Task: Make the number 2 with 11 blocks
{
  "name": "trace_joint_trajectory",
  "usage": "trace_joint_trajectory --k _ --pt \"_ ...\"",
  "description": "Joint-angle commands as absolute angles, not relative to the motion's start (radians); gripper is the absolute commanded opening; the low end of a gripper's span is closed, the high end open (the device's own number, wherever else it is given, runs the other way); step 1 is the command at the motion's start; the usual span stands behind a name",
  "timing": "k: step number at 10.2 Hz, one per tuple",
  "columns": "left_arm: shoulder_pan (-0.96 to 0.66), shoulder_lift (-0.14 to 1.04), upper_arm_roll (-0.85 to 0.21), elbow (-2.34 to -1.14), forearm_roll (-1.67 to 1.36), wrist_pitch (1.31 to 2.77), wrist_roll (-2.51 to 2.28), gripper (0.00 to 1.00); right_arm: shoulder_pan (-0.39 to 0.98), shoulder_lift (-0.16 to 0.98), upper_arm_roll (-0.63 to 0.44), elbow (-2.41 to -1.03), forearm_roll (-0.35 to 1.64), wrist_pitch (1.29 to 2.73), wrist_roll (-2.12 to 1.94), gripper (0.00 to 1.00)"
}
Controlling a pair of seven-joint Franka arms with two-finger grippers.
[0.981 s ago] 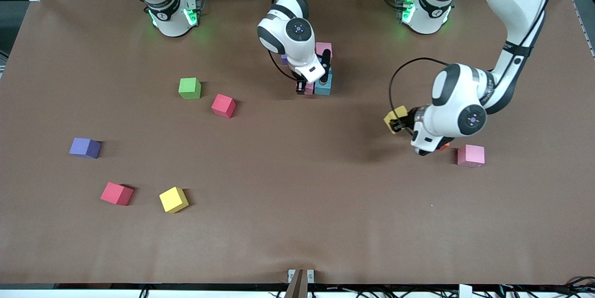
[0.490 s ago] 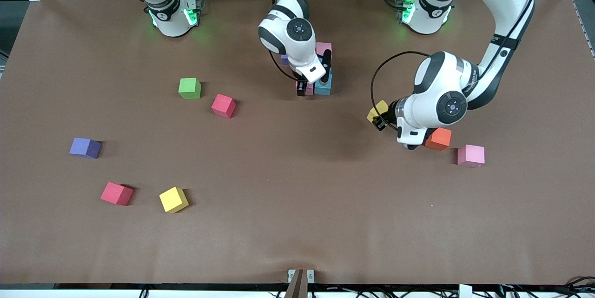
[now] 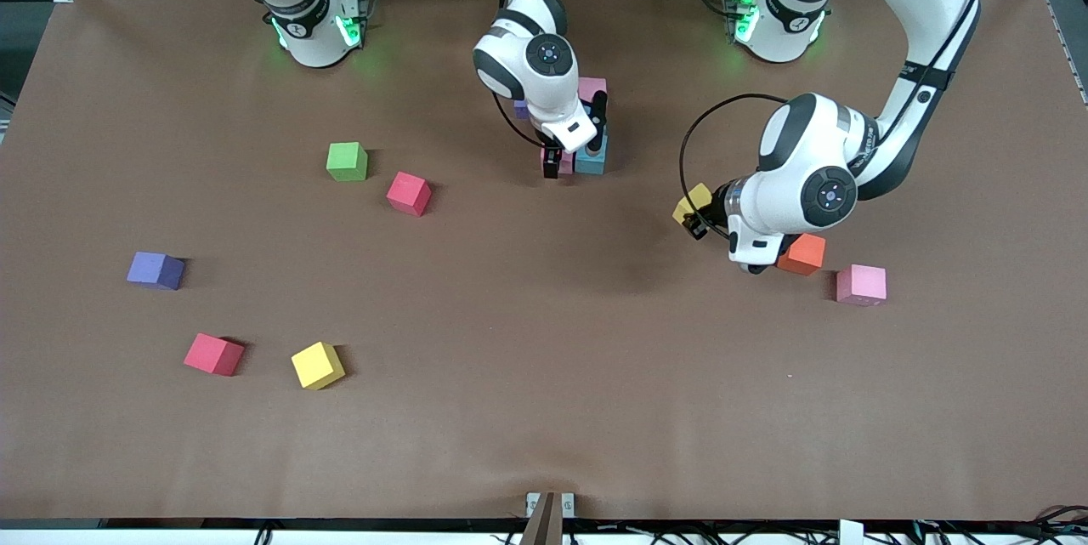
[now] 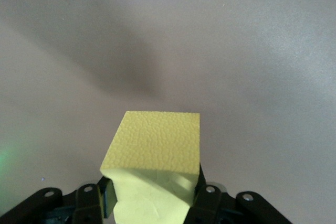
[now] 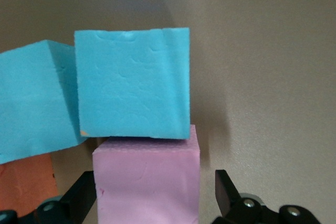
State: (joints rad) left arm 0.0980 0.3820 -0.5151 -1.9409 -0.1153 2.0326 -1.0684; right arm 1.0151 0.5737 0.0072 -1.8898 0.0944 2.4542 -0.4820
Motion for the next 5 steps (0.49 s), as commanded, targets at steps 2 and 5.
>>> trace_joint_trajectory --k 2,5 --pt "0.095 0.36 -0.548 -1.918 -0.137 2.005 -1.175 0.19 1.011 0.508 0.005 -1.902 0.1 2.385 -0.498 1.0" --pt "0.1 0.357 -0.572 -1.904 -0.138 2.005 -1.248 0.19 1.0 0.466 0.005 -1.937 0.1 2.382 -0.511 1.0"
